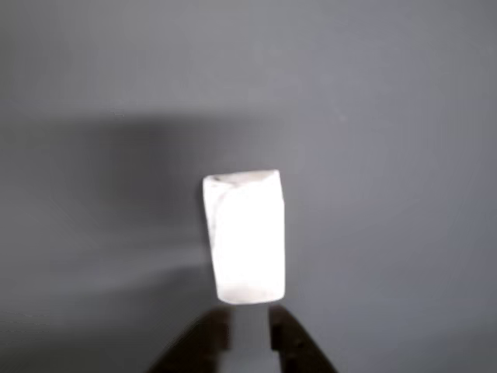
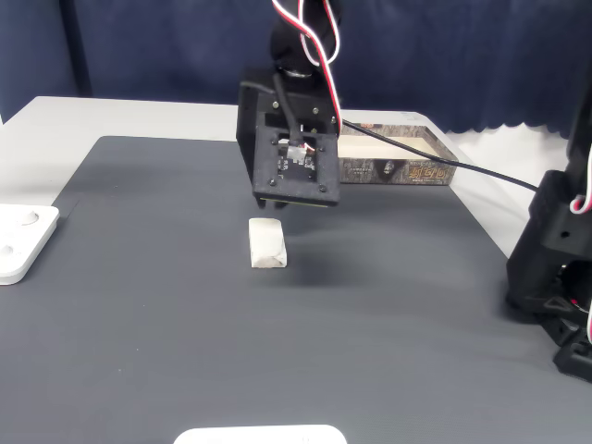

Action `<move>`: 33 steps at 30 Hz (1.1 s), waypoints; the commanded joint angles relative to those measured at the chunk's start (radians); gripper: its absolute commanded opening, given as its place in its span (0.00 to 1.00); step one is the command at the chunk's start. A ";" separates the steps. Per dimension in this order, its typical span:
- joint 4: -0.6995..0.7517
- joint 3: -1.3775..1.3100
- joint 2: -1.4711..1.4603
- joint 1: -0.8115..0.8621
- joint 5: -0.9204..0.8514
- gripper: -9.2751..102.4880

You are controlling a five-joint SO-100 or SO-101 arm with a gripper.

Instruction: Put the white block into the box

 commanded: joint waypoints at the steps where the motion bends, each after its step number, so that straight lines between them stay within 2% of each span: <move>1: 0.008 -0.083 0.002 -0.011 -0.002 0.24; 7: 0.005 -0.094 -0.006 -0.020 -0.002 0.37; 11: -0.003 -0.094 -0.006 -0.020 -0.002 0.41; 33: -0.071 -0.133 -0.083 -0.067 -0.064 0.42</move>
